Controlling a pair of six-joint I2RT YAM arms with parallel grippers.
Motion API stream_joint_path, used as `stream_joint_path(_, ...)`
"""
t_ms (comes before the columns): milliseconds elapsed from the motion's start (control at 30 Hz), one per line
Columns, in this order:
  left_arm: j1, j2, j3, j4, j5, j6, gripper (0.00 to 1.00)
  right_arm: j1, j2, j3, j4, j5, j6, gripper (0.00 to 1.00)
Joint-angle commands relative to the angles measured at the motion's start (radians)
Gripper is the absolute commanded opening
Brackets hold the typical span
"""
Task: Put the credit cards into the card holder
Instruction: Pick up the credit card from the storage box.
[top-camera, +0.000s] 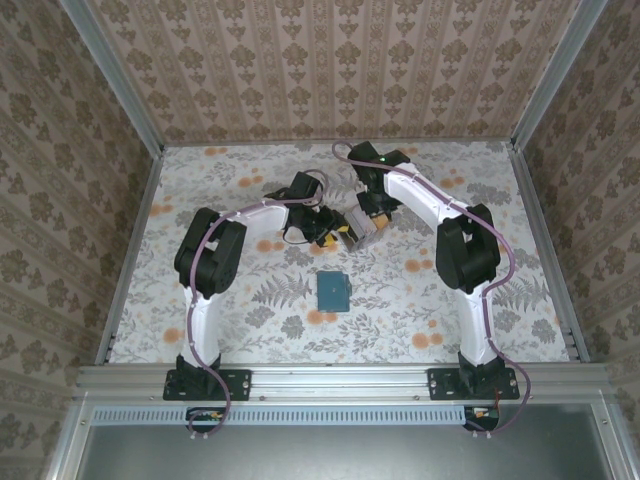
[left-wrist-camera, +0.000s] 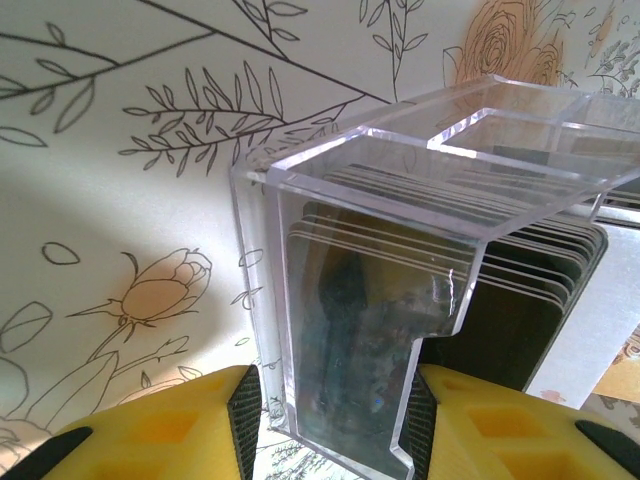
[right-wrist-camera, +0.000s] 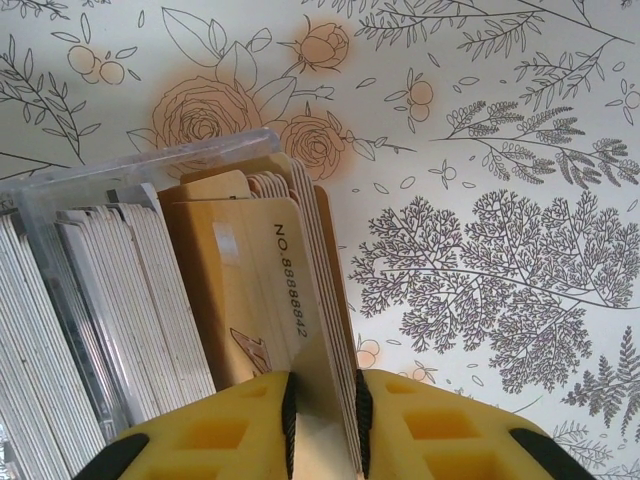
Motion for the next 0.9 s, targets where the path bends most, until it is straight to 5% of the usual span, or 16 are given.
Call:
stream_joint_path(0, -0.003, 0.074, -0.024, -0.15, -0.067, 0.017, 0.44, -0.013, -0.043, -0.016, -0.017, 0.103, -0.003, 0.22)
stream_joint_path(867, -0.006, 0.038, -0.002, -0.177, -0.099, 0.068, 0.44, 0.029, -0.138, -0.023, -0.07, -0.032, 0.119, 0.07)
